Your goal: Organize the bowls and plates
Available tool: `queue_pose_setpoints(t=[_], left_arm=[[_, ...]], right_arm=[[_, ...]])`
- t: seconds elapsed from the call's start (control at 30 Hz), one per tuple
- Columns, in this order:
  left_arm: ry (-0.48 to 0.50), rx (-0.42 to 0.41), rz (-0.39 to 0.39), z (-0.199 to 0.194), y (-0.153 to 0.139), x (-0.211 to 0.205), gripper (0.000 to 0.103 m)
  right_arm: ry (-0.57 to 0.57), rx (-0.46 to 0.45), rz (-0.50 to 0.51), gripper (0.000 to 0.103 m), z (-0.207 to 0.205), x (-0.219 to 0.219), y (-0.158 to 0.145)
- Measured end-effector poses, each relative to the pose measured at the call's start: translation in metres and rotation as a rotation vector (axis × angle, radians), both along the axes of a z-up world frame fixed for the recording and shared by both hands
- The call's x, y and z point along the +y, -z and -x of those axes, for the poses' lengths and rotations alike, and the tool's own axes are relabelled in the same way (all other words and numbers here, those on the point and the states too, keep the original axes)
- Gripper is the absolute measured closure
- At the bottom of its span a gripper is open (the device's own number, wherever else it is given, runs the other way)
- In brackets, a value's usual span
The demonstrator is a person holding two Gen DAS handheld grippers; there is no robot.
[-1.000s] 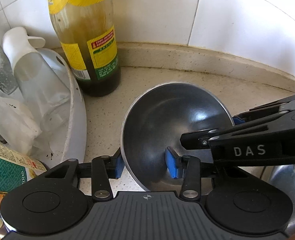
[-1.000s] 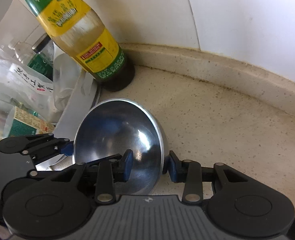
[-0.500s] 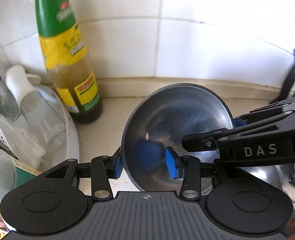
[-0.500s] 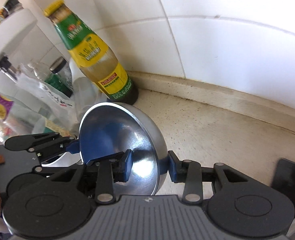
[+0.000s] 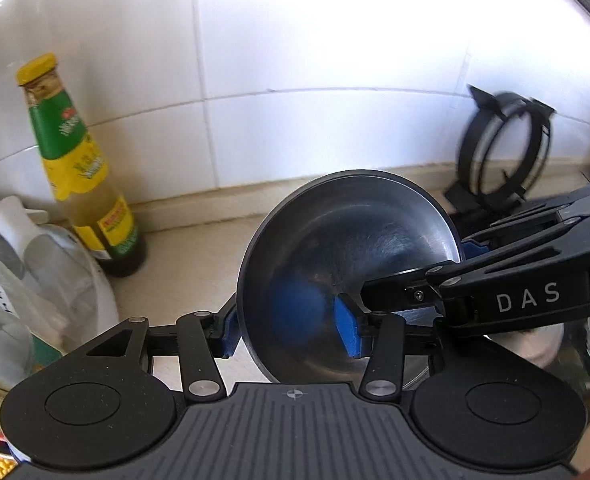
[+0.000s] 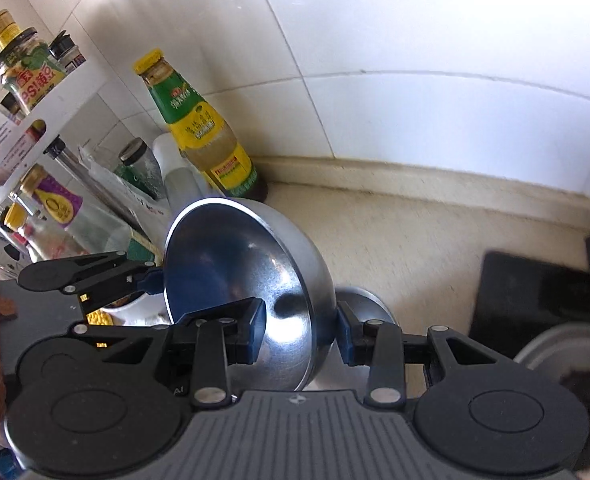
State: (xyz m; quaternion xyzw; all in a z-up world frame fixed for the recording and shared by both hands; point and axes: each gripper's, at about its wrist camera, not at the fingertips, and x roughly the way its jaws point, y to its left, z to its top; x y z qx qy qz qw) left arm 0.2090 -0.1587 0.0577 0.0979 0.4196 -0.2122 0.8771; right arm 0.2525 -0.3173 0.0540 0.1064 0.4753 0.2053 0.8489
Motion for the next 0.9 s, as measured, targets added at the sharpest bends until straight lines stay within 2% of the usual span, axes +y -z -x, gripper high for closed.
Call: queue_pose_setpoints(t=[0.4, 0.57, 0.7, 0.9], left_arm=[[0.061, 0.06, -0.027, 0.024, 0.017, -0.013, 0.05], [0.052, 0.025, -0.047, 0.027, 0.018, -0.012, 0.048], [0.048, 0.005, -0.037, 0.031, 0.011, -0.007, 0.038], [0.063, -0.025, -0.034, 0.043, 0.004, -0.006, 0.031]], right_arm=[[0.042, 0.063, 0.04, 0.062, 0.021, -0.006, 0.016], [0.066, 0.042, 0.089, 0.059, 0.023, -0.009, 0.016], [0.079, 0.026, 0.091, 0.055, 0.024, -0.016, 0.012], [0.074, 0.023, 0.072, 0.052, 0.02, -0.019, 0.012]])
